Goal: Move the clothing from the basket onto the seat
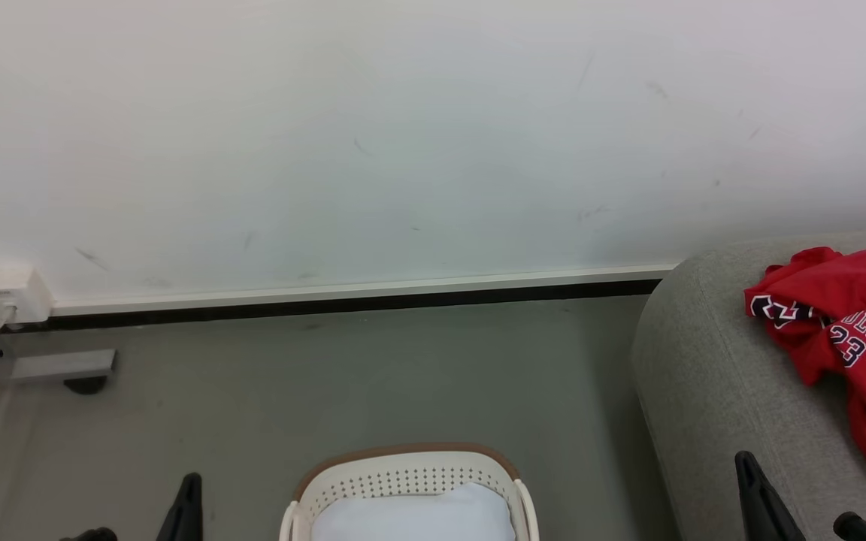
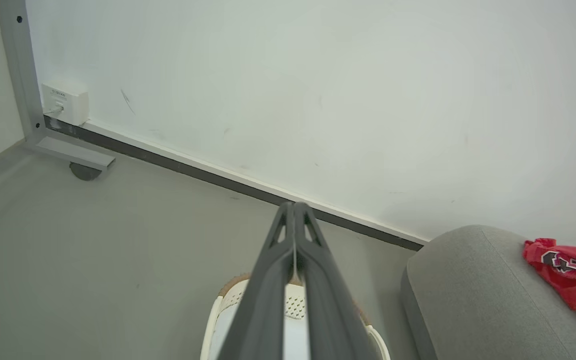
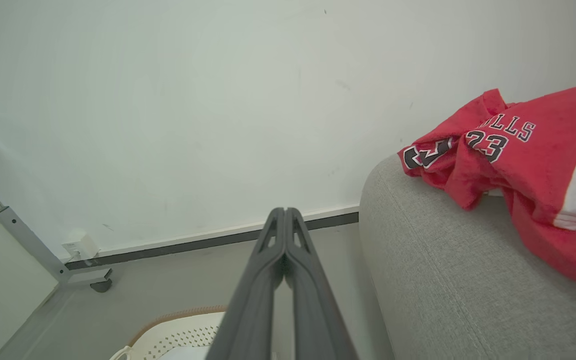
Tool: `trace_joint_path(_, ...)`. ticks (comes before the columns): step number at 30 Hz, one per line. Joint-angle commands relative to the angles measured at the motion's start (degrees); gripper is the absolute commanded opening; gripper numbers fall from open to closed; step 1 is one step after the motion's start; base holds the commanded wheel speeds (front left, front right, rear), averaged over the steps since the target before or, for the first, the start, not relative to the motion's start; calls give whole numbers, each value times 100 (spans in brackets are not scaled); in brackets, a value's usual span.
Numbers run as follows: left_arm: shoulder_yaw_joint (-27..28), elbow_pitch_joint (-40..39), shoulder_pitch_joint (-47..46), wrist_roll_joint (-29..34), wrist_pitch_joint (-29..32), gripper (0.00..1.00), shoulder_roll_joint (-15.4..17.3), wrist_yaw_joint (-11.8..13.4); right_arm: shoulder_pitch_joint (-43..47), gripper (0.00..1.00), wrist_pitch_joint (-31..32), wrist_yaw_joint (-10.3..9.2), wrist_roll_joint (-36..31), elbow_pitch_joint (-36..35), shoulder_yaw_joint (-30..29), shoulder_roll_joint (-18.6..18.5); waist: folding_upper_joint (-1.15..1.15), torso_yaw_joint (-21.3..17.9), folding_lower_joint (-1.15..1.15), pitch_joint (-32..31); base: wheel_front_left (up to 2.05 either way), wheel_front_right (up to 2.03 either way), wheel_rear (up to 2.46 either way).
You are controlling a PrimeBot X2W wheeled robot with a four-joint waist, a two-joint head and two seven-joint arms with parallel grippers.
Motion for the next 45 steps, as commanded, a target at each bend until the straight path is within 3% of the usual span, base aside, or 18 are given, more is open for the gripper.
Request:
trace_joint_path(1, 52, -105, -162, -272, 63, 0, 28, -3, -198, 0, 47, -2, 290, -69, -51, -37, 0, 3, 0, 3, 0, 0, 0)
trace_joint_path(24, 171, -161, -367, -2195, 579, 0, -45, -7, -411, 0, 513, -4, 2346, -11, -298, -47, 0, 39, 0, 54, 0, 0, 0)
trace_joint_path(45, 261, -192, -509, -3532, 950, 0, -96, -10, -543, 0, 862, -6, 3741, 37, -501, -27, 0, 71, 0, 97, 0, 0, 0)
